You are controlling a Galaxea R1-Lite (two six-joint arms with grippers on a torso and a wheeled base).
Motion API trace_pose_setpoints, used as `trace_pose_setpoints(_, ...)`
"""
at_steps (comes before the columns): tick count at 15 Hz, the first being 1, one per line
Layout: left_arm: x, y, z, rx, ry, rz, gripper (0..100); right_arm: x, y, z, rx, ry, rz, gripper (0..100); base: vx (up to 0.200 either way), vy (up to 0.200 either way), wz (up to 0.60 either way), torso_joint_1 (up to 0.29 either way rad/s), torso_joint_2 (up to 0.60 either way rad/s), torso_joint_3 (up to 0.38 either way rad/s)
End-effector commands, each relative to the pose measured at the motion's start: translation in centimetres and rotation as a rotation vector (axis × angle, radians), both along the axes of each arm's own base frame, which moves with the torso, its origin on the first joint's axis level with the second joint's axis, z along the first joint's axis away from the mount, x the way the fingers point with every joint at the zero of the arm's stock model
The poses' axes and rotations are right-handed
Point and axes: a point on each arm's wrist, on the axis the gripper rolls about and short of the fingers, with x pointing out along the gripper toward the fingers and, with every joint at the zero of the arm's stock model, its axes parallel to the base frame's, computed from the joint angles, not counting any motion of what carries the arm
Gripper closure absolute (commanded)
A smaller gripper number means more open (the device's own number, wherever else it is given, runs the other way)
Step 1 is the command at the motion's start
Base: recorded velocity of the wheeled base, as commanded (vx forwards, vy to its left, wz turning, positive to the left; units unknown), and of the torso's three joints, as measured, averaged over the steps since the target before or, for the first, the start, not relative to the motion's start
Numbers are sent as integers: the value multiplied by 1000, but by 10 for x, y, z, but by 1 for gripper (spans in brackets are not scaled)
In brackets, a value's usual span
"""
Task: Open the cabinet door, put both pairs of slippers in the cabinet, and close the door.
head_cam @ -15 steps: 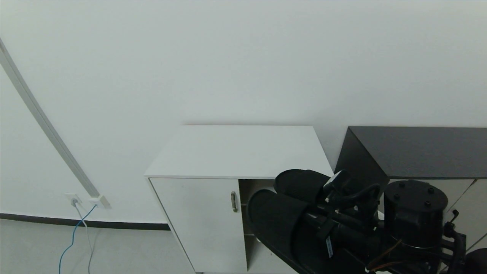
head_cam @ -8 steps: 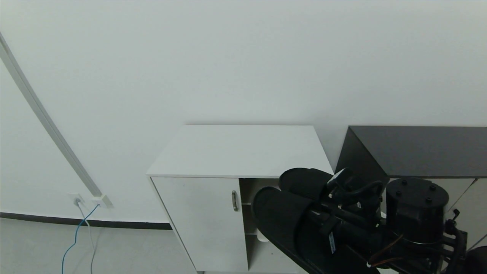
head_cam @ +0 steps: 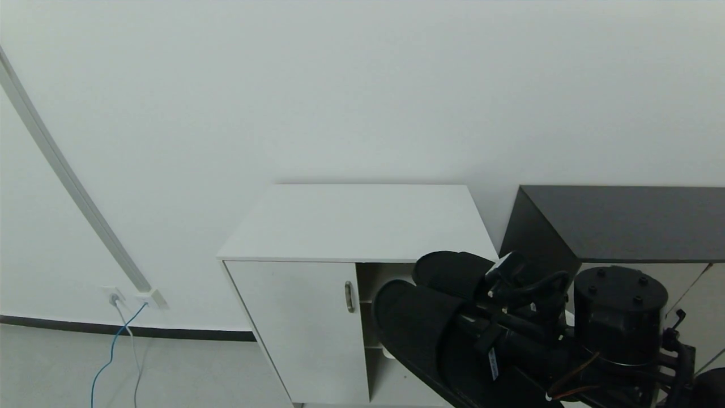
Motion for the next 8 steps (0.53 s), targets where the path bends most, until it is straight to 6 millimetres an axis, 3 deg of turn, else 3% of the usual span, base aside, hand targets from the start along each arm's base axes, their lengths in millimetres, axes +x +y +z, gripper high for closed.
trace_pose_setpoints(1, 0, 0, 0, 1, 2, 0, 100, 0, 0, 0, -2, 0, -1, 100, 0, 0, 0, -149, 339, 183)
trace_pose_setpoints(8, 0, 0, 0, 1, 2, 0, 100, -1, 0, -1, -6, 3, 4, 100, 0, 0, 0, -161, 378, 211)
